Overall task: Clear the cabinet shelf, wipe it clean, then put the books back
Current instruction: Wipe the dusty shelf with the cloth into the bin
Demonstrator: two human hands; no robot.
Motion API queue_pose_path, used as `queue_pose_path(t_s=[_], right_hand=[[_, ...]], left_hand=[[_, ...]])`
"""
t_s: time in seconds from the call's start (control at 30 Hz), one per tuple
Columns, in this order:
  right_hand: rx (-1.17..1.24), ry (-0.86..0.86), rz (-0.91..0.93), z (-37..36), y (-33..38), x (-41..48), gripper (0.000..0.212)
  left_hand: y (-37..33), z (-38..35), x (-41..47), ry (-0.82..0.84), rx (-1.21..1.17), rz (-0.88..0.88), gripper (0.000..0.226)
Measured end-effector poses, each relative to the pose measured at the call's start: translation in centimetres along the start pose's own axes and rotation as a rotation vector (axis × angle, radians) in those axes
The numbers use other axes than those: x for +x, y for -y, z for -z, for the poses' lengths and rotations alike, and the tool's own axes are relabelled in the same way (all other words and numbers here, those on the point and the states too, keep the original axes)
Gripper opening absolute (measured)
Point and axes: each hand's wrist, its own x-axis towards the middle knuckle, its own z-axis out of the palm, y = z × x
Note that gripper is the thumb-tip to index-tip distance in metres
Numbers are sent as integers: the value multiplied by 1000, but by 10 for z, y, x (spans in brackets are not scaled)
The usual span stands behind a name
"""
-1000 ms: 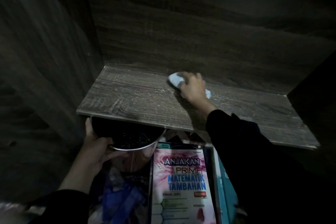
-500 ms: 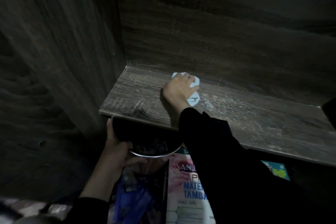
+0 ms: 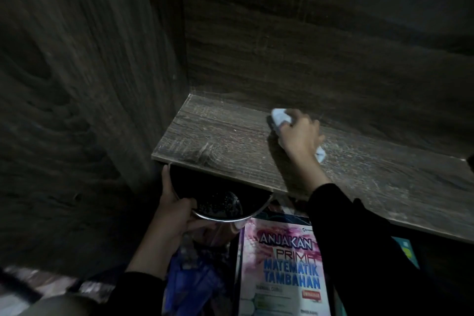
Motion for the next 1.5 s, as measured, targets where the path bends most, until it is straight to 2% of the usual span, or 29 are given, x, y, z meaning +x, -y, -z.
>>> queue_pose_path(t_s=[0.07, 0.13, 0.3, 0.43, 0.57, 0.7, 0.8, 0.87, 0.93, 1.0, 1.07, 1.2, 1.37, 1.5], right_hand=[[-81, 16, -8, -7, -6, -4, 44], [-154, 36, 62, -22, 0, -8, 47], [-227, 98, 138, -53, 42, -17, 52], [-230, 222, 413, -70, 73, -25, 51], [-245, 325, 717, -71, 70, -39, 49], [-125, 394, 1015, -55, 46, -67, 52], [33, 438, 1127, -46, 35, -72, 48], [174, 411, 1076, -42, 33, -63, 43], [252, 308, 927, -40, 33, -43, 41], [233, 206, 776, -42, 33, -17, 40], [106, 203, 680, -49, 38, 5, 42], [-182, 236, 739, -76, 66, 13, 49], [-258, 410, 745, -97, 117, 9, 50], [-274, 464, 747, -95, 126, -9, 50]], left_hand=[[-1, -1, -2, -10, -1, 3, 94], [-1, -2, -3, -15, -2, 9, 94], [-1, 0, -1, -11, -36, 5, 97], [0, 2, -1, 2, -50, 5, 99], [-3, -1, -2, -11, -21, -6, 97], [-3, -1, -3, -26, -5, -6, 95], [-2, 2, -4, -31, -31, 9, 95], [-2, 5, -4, -31, -48, 13, 96], [-1, 8, -3, -28, -62, 12, 97], [0, 12, 0, -30, -68, 4, 97], [2, 17, 3, -33, -86, -7, 98], [3, 21, 7, -56, -105, -7, 98], [1, 18, 6, -58, -104, -3, 97], [-2, 13, 3, -44, -118, 4, 97]])
